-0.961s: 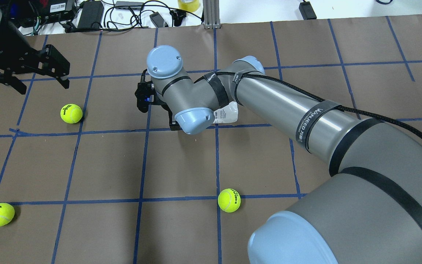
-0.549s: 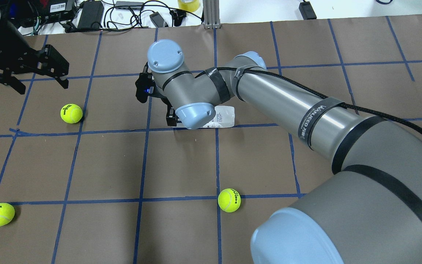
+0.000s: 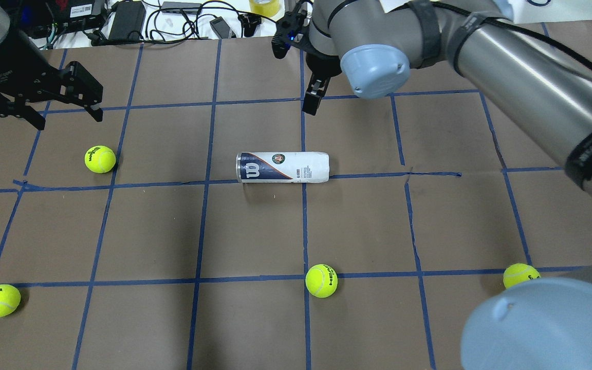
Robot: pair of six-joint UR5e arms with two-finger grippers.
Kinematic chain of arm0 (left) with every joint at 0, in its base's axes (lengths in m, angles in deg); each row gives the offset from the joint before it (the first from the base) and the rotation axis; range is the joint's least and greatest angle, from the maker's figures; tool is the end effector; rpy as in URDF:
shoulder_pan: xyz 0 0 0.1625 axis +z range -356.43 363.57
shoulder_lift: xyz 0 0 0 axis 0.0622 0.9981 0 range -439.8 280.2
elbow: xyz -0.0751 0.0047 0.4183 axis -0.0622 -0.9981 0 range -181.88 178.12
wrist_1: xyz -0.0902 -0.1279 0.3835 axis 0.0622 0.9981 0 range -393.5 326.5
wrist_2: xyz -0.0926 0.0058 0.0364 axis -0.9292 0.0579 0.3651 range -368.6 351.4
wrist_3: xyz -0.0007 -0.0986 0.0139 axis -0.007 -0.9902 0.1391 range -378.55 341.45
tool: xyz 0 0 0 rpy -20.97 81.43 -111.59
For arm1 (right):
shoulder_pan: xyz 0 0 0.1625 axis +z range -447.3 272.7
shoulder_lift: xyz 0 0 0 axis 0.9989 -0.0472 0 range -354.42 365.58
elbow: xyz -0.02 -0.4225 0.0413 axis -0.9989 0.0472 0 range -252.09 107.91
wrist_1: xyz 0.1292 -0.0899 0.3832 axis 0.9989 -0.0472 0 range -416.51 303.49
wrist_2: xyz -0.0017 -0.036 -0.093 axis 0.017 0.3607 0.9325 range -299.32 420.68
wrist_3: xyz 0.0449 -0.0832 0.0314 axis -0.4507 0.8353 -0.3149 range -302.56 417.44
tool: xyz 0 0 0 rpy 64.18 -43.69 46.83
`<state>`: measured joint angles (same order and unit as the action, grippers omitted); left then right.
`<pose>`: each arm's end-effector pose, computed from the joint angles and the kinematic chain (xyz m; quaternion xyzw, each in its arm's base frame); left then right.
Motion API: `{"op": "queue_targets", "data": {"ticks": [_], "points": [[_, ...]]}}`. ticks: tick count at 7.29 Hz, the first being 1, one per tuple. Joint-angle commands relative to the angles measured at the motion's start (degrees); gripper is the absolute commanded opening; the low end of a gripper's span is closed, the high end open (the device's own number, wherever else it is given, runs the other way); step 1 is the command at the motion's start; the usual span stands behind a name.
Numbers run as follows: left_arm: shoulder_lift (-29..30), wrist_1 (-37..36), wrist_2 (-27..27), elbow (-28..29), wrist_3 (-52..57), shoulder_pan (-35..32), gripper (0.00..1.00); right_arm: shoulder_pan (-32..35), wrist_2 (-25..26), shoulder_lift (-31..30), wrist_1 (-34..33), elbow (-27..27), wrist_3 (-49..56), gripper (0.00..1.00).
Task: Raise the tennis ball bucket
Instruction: 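Reach the left gripper to the lying can while the right arm withdraws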
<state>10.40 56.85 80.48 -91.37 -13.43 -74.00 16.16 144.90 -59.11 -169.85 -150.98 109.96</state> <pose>-0.0254 -0.5108 0.4900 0.0638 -0.9979 0.0009 0.0080 0.2967 -0.6243 0.3685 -0.5455 0.8328 -0.0919 0.0207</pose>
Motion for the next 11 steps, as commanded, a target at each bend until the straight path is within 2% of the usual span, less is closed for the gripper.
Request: {"op": "queue_targets", "data": {"ticks": [1,2,3,4,6,7,9,11], "points": [[3.5,-8.9,-11.7,-5.1,-0.6,-0.6,1.00,-1.3,-1.0,-6.3,4.8,-0.9,-1.3,1.00],[5.8,-16.4,-19.4,-8.7,-2.1,-0.6,1.00,-2.3,-0.5,-8.6,11.9,-1.0,-2.1,1.00],[8.5,-23.0,-23.3,-11.0,-4.7,-0.6,1.00,-3.7,-0.4,-10.4,14.4,-1.0,-6.0,1.00],[10.6,-25.5,-27.2,-11.4,-5.8,-0.7,1.00,-5.0,-0.5,-12.4,15.8,-1.1,-7.2,1.00],[15.4,-27.2,-32.8,-11.4,-5.9,-2.0,1.00,-5.5,-0.1,-13.1,16.7,-1.2,-16.7,1.00],[18.1,-29.9,-34.4,-11.5,-6.0,-3.3,1.00,-5.9,2.2,-13.6,15.7,-1.1,-19.7,1.00],[22.7,-30.5,-36.2,-11.5,-6.1,-6.2,1.00,-8.3,4.9,-16.6,17.1,-1.3,-38.6,1.00],[26.5,-32.6,-37.1,-11.7,-6.1,-8.0,1.00,-8.5,10.4,-17.6,17.1,-1.4,-47.4,1.00]]}}
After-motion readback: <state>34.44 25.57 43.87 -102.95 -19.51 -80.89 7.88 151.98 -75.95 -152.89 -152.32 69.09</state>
